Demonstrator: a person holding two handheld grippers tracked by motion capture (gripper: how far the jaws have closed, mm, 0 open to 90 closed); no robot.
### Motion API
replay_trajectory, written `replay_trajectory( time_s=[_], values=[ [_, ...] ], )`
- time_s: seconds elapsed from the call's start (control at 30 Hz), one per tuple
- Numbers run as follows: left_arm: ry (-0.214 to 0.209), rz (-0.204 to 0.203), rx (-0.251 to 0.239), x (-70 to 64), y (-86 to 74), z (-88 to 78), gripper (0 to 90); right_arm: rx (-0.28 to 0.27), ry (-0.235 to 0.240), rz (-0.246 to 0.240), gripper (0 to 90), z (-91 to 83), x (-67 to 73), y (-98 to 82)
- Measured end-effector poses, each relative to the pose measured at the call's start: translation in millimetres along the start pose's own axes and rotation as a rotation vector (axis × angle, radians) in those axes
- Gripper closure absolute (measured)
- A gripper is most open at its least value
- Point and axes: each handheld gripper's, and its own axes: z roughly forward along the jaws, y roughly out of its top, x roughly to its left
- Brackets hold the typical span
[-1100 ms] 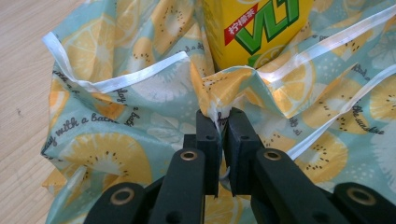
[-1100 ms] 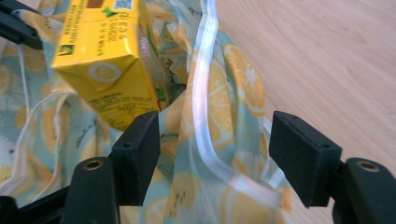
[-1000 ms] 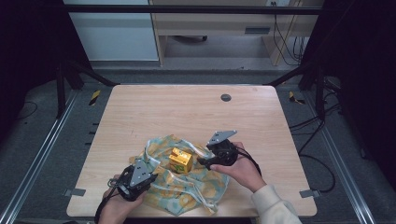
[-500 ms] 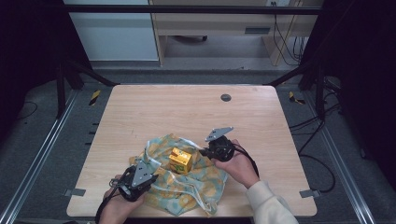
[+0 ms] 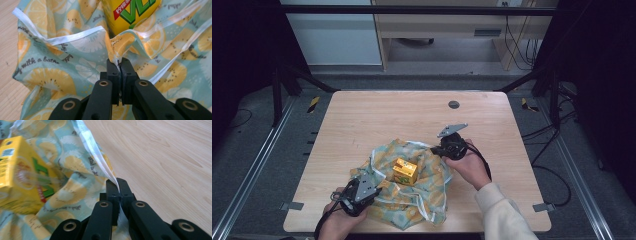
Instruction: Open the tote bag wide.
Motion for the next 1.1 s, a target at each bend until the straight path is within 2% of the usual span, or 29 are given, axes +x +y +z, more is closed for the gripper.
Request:
replay_trajectory(
  time_s=[0.07, 0.27, 0.3, 0.37, 0.4, 0.57, 0.63, 0.73, 0.77, 0.87, 0.9, 1.1],
  values=[
    [-0.003, 0.004, 0.003, -1.4, 0.0, 0.9, 88.4, 0.001, -0.012, 0.032, 90.0, 3.6, -7.4, 0.8],
    [-0.011, -0.003, 0.011, -2.7, -1.6, 1.5, 88.8, 0.021, -0.025, 0.067, 90.0, 11.6, -17.4, -1.9],
    [-0.011, 0.013, 0.025, -1.8, -2.0, 0.5, 88.8, 0.029, -0.032, 0.075, 90.0, 14.9, -21.0, -3.7],
    [-0.012, 0.002, 0.020, -2.4, -3.3, 1.0, 88.8, 0.034, -0.033, 0.077, 90.0, 16.4, -22.4, -4.5],
    [-0.015, 0.014, 0.034, -1.6, -4.0, 0.3, 88.9, 0.043, -0.040, 0.085, 90.0, 19.2, -24.9, -5.8],
    [-0.021, 0.016, 0.049, -2.5, -8.7, 0.1, 89.1, 0.048, -0.060, 0.112, 90.0, 22.6, -32.7, -8.3],
    [-0.022, 0.018, 0.053, -2.8, -9.5, 0.3, 89.1, 0.048, -0.063, 0.106, 90.0, 23.4, -35.3, -9.3],
    [-0.024, 0.031, 0.073, -3.7, -11.1, 1.3, 89.2, 0.057, -0.075, 0.130, 90.0, 26.9, -39.8, -11.0],
    [-0.021, 0.034, 0.076, -4.6, -11.3, 1.9, 89.1, 0.055, -0.075, 0.119, 90.0, 28.0, -41.9, -11.5],
    [-0.024, 0.049, 0.096, -5.8, -11.5, 2.6, 89.2, 0.050, -0.087, 0.133, 90.0, 30.6, -44.3, -11.9],
    [-0.022, 0.041, 0.090, -7.1, -11.9, 3.8, 89.2, 0.048, -0.093, 0.136, 90.0, 32.3, -45.9, -12.7],
    [-0.029, 0.053, 0.108, -8.5, -13.1, 4.1, 89.2, 0.053, -0.104, 0.137, 90.0, 35.5, -48.8, -14.9]
  ],
)
